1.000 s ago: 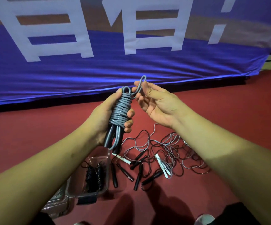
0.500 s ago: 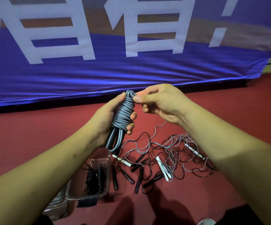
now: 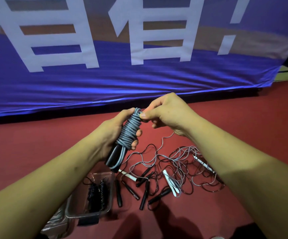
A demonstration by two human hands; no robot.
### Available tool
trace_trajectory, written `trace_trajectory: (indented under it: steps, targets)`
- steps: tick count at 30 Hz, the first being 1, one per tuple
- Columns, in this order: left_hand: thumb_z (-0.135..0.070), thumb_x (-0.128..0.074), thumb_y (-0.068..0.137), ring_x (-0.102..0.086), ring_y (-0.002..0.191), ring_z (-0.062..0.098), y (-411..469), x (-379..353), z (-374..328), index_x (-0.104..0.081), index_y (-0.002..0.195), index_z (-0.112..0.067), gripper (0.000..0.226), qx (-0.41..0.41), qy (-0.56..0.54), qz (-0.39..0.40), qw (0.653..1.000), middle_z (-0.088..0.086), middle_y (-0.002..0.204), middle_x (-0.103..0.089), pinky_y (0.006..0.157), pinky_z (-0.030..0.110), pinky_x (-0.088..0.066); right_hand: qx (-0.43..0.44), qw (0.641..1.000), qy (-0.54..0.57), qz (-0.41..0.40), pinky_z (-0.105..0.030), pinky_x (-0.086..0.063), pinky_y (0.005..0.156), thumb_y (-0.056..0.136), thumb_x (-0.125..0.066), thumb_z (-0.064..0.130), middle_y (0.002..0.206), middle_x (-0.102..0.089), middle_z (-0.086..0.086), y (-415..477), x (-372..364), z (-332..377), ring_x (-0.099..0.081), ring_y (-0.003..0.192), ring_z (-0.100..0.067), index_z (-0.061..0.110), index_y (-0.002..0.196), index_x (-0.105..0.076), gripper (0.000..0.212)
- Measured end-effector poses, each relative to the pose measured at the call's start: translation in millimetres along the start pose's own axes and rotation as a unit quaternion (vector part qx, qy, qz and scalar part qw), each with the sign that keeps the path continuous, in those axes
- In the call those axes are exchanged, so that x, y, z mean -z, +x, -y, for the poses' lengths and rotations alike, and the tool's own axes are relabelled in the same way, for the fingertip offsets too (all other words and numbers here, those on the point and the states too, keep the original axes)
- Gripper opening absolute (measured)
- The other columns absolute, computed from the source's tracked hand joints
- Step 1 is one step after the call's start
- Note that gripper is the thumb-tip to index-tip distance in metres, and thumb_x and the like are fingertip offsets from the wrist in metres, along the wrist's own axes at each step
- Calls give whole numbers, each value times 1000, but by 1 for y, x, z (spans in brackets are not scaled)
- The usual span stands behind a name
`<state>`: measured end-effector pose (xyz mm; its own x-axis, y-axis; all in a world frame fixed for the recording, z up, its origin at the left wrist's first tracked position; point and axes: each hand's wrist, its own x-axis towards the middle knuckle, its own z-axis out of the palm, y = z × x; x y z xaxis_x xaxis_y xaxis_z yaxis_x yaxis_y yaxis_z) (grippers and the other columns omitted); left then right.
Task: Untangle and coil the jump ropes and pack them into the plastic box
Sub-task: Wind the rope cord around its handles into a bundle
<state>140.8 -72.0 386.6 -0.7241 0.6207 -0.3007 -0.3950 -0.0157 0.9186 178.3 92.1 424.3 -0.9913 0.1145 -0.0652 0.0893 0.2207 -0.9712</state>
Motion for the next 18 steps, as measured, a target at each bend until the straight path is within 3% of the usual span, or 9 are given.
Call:
trace_trajectory:
  steps: [3,7,10,18]
  targets:
    - [-51,-47,94,-49,44,25,1,1,1,-63,88,-19,37,14,-6,18,1000,10,64,-52,47,28,-46,30,999,-44,-8,-24,-46,51,75,-77,0,68,-67,-14,0,-1,-3,-56,54,-15,-2,82,-71,10]
    - [-50,-48,92,-47,43,24,-1,3,-1,-67,78,-20,39,21,-4,43,999,9,62,-50,45,27,-45,92,993,-67,30,-24,-39,54,78,-74,0,59,-62,-4,-1,1,-6,-45,50,-11,10,106,-71,30]
    - [-51,-52,87,-47,42,23,-5,5,-3,-65,77,-18,37,29,19,48,998,9,61,-51,43,26,-45,124,987,-89,48,-22,-40,54,79,-74,0,53,-62,8,0,1,-9,-46,49,-6,15,89,-73,18]
    - [-53,-49,90,-46,41,22,-8,9,-4,-60,90,-16,39,45,12,71,996,7,60,-49,44,26,-42,122,992,-2,28,-20,-36,51,80,-71,-2,54,-61,3,3,-11,-18,-48,47,-5,9,79,-64,14]
